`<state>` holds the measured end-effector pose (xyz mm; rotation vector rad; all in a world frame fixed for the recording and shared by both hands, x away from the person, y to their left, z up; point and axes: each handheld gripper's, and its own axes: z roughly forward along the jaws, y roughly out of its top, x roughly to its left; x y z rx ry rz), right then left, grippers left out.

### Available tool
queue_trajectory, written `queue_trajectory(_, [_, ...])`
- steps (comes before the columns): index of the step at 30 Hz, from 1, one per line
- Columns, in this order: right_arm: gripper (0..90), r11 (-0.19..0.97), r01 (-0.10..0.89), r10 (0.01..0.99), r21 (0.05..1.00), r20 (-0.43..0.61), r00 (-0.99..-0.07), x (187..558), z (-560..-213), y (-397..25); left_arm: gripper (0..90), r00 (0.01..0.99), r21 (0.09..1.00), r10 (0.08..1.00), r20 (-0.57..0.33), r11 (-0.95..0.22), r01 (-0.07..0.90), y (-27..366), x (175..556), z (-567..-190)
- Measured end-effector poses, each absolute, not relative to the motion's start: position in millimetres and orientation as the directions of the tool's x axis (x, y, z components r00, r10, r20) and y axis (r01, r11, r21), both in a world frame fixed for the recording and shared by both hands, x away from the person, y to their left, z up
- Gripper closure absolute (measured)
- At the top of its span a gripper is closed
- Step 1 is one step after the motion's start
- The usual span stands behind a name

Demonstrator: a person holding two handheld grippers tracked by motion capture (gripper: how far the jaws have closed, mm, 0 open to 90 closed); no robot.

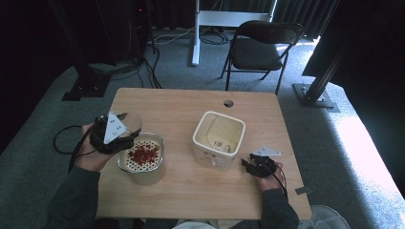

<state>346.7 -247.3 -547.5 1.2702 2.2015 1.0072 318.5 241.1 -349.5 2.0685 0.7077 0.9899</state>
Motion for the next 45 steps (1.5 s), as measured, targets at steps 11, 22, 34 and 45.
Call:
queue_trajectory(11, [50.5, 0.332, 0.57, 0.861, 0.751, 0.006, -0.509, 346.3, -547.2, -246.3, 35.9, 0.643, 0.905, 0.761, 0.085, -0.33, 0.27, 244.4, 345.5, -341.7])
queue_trajectory(22, [50.5, 0.331, 0.571, 0.862, 0.751, 0.005, -0.506, 346.0, -547.1, -245.8, 35.9, 0.687, 0.922, 0.726, 0.033, -0.287, 0.259, 221.5, 354.4, -330.4])
queue_trajectory(34, [50.4, 0.33, 0.572, 0.863, 0.751, 0.006, -0.505, 345.4, -547.1, -245.6, 35.7, 0.758, 0.939, 0.651, 0.035, -0.282, 0.199, 160.2, 362.3, -313.2])
queue_trajectory(45, [50.3, 0.33, 0.572, 0.863, 0.751, 0.006, -0.506, 345.3, -547.2, -245.7, 35.6, 0.772, 0.953, 0.636, 0.008, -0.24, 0.187, 126.3, 364.7, -312.4])
